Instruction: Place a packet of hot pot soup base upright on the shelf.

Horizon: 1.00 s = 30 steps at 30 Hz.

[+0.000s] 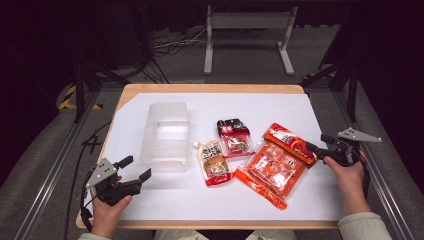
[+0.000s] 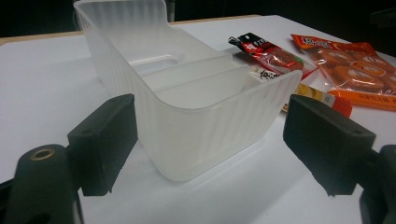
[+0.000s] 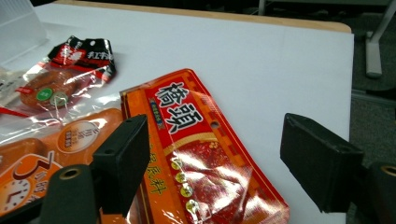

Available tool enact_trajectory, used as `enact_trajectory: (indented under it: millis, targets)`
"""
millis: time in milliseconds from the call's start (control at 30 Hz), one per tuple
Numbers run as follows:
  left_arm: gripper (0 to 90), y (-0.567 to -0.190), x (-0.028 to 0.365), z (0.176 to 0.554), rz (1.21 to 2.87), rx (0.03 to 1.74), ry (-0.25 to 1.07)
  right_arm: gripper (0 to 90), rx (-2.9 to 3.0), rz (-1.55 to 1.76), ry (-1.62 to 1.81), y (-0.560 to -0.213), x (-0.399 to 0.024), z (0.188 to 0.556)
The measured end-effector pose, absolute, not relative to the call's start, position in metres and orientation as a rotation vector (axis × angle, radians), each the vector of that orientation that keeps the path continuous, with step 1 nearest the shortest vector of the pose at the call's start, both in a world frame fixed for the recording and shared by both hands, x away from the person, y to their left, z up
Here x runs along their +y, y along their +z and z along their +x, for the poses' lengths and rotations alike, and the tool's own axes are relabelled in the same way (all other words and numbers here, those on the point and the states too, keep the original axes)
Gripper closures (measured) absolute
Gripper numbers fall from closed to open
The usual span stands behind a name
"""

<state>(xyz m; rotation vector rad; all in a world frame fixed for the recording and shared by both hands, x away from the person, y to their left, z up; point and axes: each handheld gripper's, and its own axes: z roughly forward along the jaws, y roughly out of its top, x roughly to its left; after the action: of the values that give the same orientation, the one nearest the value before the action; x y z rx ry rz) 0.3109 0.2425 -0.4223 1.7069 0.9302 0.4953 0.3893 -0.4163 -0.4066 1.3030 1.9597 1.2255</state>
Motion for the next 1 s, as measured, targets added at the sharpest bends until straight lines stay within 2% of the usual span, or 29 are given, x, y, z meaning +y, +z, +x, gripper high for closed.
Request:
enact_trajectory:
  millis: [733, 1000]
  targets:
    - [18.6, -0.423, 0.242, 0.311, 1.711, 0.933, 0.492, 18.0, 2.061, 1.520, 1.102, -0.434, -0.423, 0.404]
    - [18.7, -0.423, 0.242, 0.311, 1.720, 0.938, 0.496, 19.2, 2.087, 1.569, 1.167, -0.437, -0.423, 0.405]
